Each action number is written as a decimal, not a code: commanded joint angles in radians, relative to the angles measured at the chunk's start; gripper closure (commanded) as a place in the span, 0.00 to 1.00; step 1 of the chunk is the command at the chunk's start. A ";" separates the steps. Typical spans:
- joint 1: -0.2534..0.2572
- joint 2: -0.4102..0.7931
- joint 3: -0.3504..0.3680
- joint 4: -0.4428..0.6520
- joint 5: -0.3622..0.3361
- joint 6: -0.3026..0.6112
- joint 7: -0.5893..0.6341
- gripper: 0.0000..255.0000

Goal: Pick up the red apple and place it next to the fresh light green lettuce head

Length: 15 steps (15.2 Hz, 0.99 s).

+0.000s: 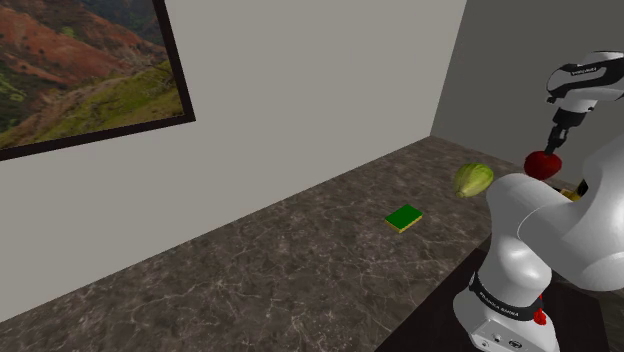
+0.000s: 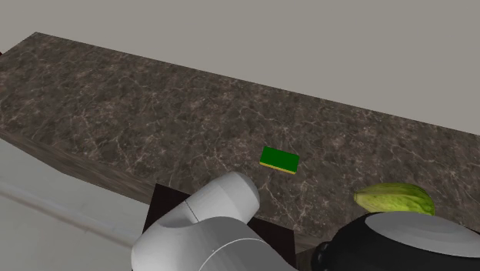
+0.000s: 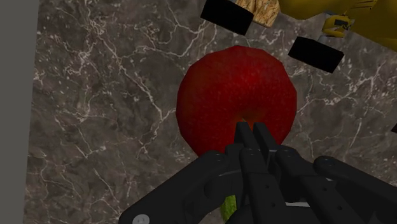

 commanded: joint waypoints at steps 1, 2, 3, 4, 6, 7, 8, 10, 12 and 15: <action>0.003 -0.011 -0.008 -0.012 -0.010 0.021 0.007 1.00; 0.004 -0.016 -0.012 -0.019 -0.015 0.030 0.010 1.00; 0.005 -0.021 -0.016 -0.025 -0.020 0.040 0.013 1.00; 0.007 -0.026 -0.020 -0.031 -0.025 0.049 0.016 1.00; 0.009 -0.037 -0.029 -0.042 -0.035 0.068 0.022 1.00; 0.011 -0.042 -0.034 -0.047 -0.040 0.077 0.025 1.00; 0.013 -0.048 -0.038 -0.052 -0.046 0.087 0.028 1.00; 0.017 -0.060 -0.048 -0.061 -0.056 0.105 0.034 1.00; 0.021 -0.072 -0.058 -0.069 -0.067 0.122 0.040 1.00; 0.026 -0.086 -0.069 -0.077 -0.080 0.141 0.046 1.00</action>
